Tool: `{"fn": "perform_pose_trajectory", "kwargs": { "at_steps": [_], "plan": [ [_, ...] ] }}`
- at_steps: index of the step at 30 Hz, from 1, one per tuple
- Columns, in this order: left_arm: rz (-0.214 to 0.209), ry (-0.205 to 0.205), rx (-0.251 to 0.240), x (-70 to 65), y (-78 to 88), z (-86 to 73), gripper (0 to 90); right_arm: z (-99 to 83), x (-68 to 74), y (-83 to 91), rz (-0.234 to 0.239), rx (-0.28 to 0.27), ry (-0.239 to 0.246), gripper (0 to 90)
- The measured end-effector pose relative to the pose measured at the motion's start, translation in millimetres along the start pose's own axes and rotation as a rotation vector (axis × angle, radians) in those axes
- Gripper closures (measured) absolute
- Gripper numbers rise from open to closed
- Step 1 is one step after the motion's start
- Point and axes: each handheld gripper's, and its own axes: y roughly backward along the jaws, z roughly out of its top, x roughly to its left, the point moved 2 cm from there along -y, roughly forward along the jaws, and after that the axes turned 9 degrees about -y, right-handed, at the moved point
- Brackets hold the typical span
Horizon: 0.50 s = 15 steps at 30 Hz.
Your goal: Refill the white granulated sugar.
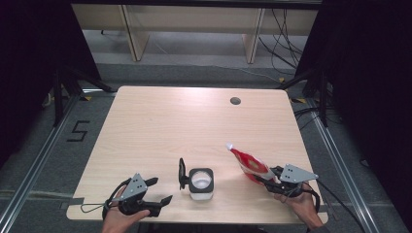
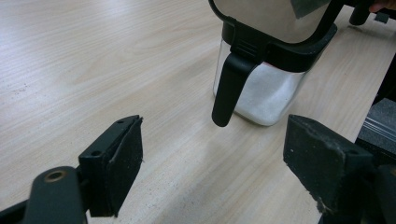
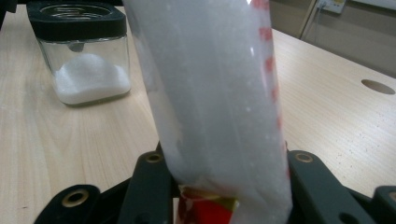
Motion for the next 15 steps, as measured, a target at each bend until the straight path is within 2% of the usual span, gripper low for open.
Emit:
{"fn": "perform_pose_trajectory", "kwargs": {
  "at_steps": [2,4,5,6,8,9,12,13,14,15],
  "plan": [
    [-0.001,0.001,-0.003,-0.4,-0.2,0.1,19.3,-0.9,-1.2,-0.6,-0.015,-0.012,0.015,65.7],
    [0.001,-0.004,0.004,0.5,0.5,-0.3,19.3,-1.1,-0.8,-0.2,-0.008,-0.001,0.006,65.5],
    [0.001,-0.002,0.003,0.5,0.5,-0.3,19.3,-0.5,-2.0,0.9,-0.01,0.008,0.018,65.5],
    [0.001,-0.003,0.002,0.4,0.6,-0.3,19.3,-1.1,-0.5,1.5,-0.008,0.019,-0.011,65.4],
    [0.001,-0.004,0.003,0.5,0.6,-0.4,19.3,-0.8,-1.6,1.1,-0.005,0.016,-0.008,65.1],
    [0.004,0.011,0.005,-0.2,0.4,-0.8,19.3,-1.2,-2.3,1.7,-0.009,0.013,-0.031,64.7],
    [0.006,0.009,0.006,-0.1,0.6,-0.7,19.3,-2.0,-3.7,2.4,-0.011,0.005,-0.033,64.0],
    [0.001,-0.003,0.003,0.6,0.5,-0.4,19.3,-2.9,-3.6,4.2,-0.021,0.007,-0.048,63.3],
    [0.001,-0.003,0.003,0.6,0.5,-0.4,19.3,-2.5,-5.6,5.7,-0.017,0.02,-0.019,63.1],
    [0.003,-0.002,0.005,0.5,0.8,-0.3,19.3,-2.5,-5.6,5.7,-0.017,0.02,-0.019,63.1]
  ]
}}
